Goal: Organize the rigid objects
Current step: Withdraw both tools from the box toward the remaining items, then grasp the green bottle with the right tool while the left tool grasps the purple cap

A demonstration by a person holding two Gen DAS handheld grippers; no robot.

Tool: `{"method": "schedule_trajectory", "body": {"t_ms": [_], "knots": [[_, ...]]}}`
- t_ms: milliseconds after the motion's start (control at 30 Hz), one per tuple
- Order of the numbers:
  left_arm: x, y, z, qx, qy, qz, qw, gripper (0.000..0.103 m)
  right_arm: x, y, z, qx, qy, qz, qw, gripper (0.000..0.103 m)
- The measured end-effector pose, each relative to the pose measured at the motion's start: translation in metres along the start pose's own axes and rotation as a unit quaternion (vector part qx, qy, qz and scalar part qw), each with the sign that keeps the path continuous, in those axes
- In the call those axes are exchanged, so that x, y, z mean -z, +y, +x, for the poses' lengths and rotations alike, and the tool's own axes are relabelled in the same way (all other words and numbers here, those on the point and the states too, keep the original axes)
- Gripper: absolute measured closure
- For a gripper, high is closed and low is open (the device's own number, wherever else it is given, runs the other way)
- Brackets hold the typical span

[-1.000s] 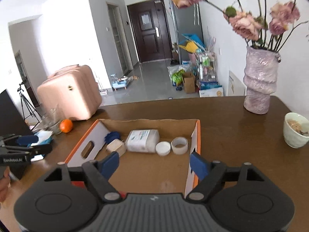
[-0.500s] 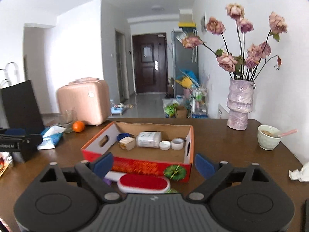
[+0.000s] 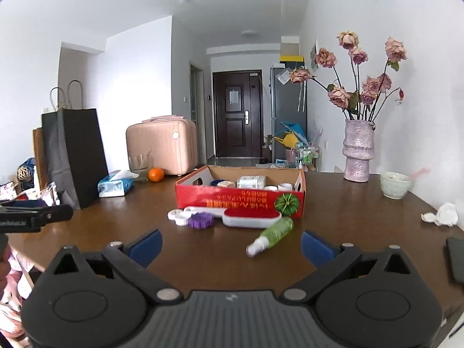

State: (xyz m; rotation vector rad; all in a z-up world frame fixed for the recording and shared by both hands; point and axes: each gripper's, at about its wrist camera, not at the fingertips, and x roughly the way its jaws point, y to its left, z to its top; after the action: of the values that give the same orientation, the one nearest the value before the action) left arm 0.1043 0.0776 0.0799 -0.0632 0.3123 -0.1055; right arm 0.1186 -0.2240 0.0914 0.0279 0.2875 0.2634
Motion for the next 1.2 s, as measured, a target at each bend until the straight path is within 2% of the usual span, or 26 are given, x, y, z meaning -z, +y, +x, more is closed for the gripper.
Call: {"method": "schedule_trajectory", "body": {"t_ms": [100, 267, 467, 633, 800, 967, 1133, 1167, 1200], "knots": [[0.007, 0.002, -0.004, -0.001, 0.005, -0.001, 1.0, 0.0, 0.017, 0.005, -0.004, 0.002, -0.002, 0.004, 1.0, 0.0], [0.014, 0.001, 0.012, 0.006, 0.031, -0.004, 0.9995, 0.0, 0.029, 0.005, 0.015, 0.027, 0.01, 0.005, 1.0, 0.0], [0.018, -0.002, 0.055, 0.001, 0.076, -0.001, 0.9971, 0.0, 0.036, -0.001, 0.04, 0.029, 0.033, 0.004, 0.999, 0.0], [0.008, -0.002, 0.1, 0.004, 0.102, -0.009, 0.9947, 0.0, 0.03, -0.016, 0.08, 0.03, 0.07, 0.019, 0.997, 0.004], [-0.008, 0.002, 0.159, 0.012, 0.142, -0.033, 0.9892, 0.004, 0.014, -0.033, 0.137, 0.032, 0.096, 0.038, 0.994, 0.016], [-0.021, -0.013, 0.219, 0.04, 0.158, -0.011, 0.9866, 0.012, 0.002, -0.05, 0.202, 0.039, 0.122, 0.057, 0.99, 0.023], [-0.027, -0.027, 0.275, 0.065, 0.188, -0.036, 0.9794, 0.017, -0.004, -0.059, 0.252, 0.046, 0.139, 0.061, 0.987, 0.033], [-0.027, -0.032, 0.284, 0.068, 0.189, -0.035, 0.9789, 0.017, -0.004, -0.06, 0.259, 0.048, 0.144, 0.054, 0.987, 0.035], [-0.027, -0.037, 0.29, 0.065, 0.19, -0.032, 0.9791, 0.017, -0.004, -0.061, 0.264, 0.051, 0.148, 0.047, 0.987, 0.043]]}}
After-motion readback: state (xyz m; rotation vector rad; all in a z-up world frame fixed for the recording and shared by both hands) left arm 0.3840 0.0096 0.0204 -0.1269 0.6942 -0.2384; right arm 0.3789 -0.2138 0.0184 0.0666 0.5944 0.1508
